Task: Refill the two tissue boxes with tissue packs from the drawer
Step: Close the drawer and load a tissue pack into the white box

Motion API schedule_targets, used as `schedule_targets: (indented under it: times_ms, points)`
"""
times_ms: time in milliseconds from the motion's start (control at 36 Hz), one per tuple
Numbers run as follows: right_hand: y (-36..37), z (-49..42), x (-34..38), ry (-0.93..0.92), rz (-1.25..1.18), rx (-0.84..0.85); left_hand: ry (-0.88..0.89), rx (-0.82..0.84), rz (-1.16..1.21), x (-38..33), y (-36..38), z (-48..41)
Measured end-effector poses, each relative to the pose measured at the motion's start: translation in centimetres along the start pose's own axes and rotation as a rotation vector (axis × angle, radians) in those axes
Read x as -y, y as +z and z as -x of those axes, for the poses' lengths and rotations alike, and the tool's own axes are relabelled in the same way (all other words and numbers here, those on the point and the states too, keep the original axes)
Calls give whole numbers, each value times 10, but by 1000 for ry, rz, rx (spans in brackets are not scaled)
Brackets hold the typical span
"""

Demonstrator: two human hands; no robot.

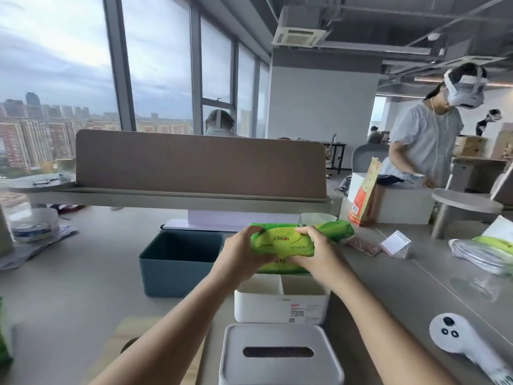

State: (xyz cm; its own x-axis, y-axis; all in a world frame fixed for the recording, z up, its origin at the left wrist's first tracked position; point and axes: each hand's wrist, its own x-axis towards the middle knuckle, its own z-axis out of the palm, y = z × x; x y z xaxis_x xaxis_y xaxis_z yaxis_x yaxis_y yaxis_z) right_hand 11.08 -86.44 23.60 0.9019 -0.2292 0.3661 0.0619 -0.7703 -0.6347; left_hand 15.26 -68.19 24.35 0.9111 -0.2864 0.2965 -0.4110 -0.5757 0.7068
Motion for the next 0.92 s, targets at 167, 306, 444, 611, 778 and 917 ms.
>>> schedule_targets:
  times_ms: [167, 306, 444, 611, 778, 917]
  points:
    - [5, -4, -5, 34, 85, 15, 8, 3, -111, -2, 9, 0]
    - [8, -1, -4, 39, 106, 25, 69, 26, -252, -3, 12, 1]
    - [2, 6, -1, 29, 99, 13, 105, 26, -339, -5, 5, 4]
    - [-14, 19, 10, -13, 72, 9, 152, -13, -350, -8, -15, 17]
    - [-35, 53, 27, -127, 99, 120, 261, 15, -340, -11, -31, 49]
    - [-46, 81, 33, -134, 181, 304, 319, 155, -277, -9, -36, 74]
